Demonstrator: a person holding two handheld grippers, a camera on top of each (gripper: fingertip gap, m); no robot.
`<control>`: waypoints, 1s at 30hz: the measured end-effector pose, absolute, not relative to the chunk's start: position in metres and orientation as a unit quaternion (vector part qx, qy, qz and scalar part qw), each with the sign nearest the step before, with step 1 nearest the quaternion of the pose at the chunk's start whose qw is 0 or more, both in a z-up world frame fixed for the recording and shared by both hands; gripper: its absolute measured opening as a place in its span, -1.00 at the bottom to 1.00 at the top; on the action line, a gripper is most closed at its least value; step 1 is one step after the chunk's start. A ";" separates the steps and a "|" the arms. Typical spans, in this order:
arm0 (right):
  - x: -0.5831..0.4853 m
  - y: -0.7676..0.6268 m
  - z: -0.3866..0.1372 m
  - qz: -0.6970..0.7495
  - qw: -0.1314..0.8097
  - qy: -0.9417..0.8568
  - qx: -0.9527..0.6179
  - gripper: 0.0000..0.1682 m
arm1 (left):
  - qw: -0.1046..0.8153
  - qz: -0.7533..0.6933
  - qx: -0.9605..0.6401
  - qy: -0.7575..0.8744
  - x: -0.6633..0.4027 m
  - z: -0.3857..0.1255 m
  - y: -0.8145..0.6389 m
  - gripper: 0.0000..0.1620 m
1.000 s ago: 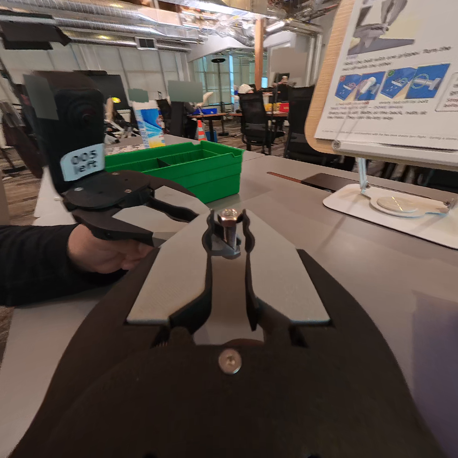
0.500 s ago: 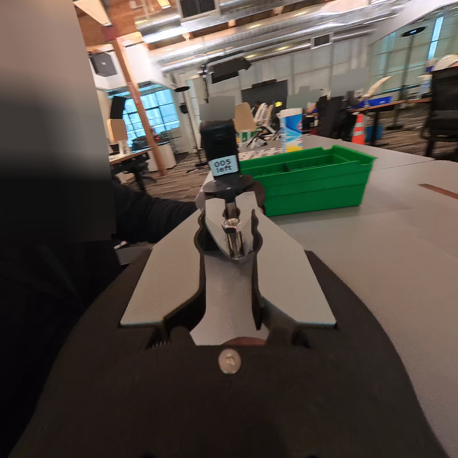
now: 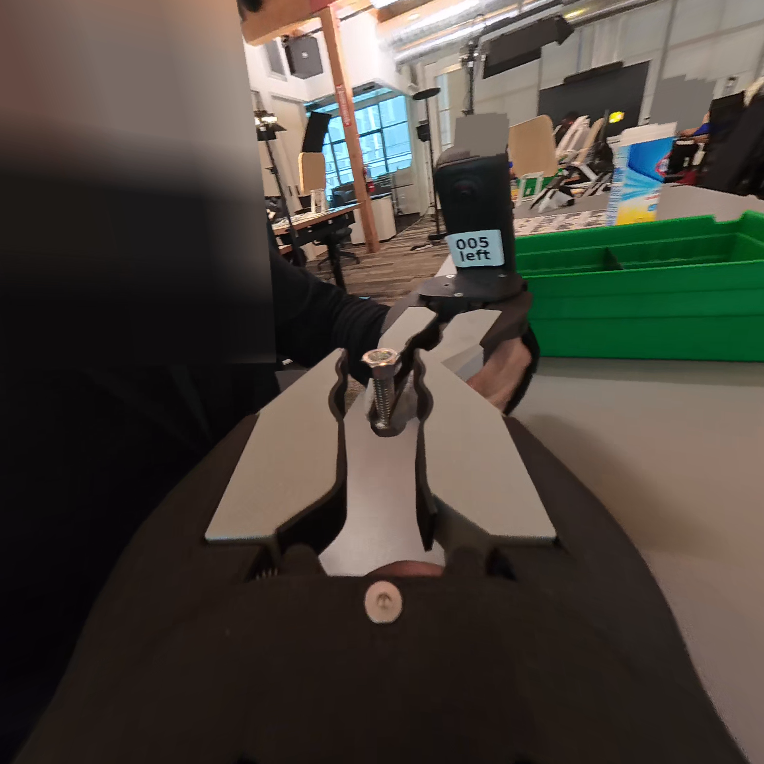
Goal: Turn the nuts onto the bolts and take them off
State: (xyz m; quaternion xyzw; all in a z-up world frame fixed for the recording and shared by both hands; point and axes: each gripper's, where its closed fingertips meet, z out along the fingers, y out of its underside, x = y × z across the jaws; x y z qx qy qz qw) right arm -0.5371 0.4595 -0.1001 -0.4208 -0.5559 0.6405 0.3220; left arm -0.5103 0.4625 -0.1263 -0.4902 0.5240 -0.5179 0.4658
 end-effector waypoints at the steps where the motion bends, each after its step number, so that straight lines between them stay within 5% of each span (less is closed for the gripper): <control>1: -0.537 0.457 -0.099 0.643 0.319 -0.559 -0.416 -0.67 | 0.466 -0.519 -0.488 0.525 -0.511 -0.125 0.461 -0.91; 20: -0.541 0.454 -0.097 0.646 0.326 -0.552 -0.415 -0.80 | 0.468 -0.519 -0.483 0.527 -0.513 -0.125 0.460 -0.91; 30: -0.541 0.483 -0.104 0.544 0.461 -0.504 -0.487 -0.80 | 0.499 -0.462 -0.537 0.499 -0.512 -0.133 0.492 -0.92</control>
